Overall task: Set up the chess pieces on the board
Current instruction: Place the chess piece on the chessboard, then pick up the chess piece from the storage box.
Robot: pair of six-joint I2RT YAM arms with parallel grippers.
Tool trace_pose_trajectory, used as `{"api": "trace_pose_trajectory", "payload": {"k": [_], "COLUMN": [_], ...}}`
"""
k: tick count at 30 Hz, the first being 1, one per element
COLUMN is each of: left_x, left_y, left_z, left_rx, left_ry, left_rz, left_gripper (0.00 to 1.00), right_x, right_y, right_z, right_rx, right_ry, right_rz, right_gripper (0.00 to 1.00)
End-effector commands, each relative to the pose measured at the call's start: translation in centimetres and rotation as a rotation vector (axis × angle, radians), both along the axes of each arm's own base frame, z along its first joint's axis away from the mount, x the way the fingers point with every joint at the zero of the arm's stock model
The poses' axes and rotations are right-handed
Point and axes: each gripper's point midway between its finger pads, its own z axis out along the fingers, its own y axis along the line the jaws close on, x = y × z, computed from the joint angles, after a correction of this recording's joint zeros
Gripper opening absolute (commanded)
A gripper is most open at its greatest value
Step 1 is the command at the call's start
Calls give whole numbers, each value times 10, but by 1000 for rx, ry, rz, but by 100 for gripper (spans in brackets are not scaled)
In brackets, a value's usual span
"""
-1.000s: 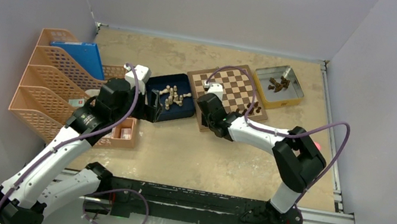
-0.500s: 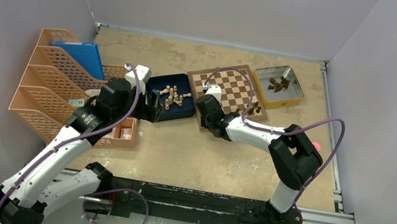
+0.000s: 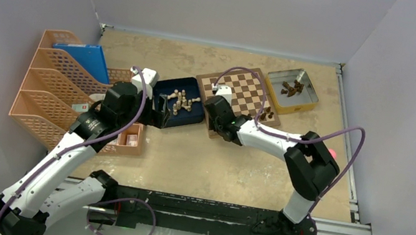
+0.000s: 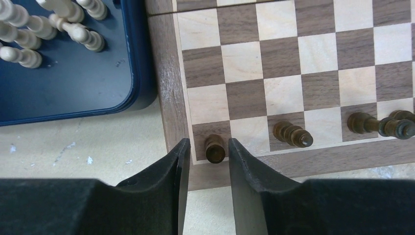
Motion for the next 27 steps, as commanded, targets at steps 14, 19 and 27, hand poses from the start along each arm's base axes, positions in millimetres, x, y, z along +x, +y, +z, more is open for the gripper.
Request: {"api": "trace_pose_trajectory", "payload": {"k": [14,19,27], "left_x": [1,0,-1], "left_y": [-6,-7,-15], "left_z": [17,18,16], "left_rx": [-42,-45,-58], "left_ry": [-42,-46,-31], "left_rz": [-16,-22,-67], "left_gripper": [84,84,84], "right_x": [34,64,131], "right_y": [13,0,-82], "right_z": [91,111,141], "right_rx": [76,90,105], "right_ry": [-173,-212,-294], "right_rz": [-32,-84,-265], "right_gripper": [42,40,39]}}
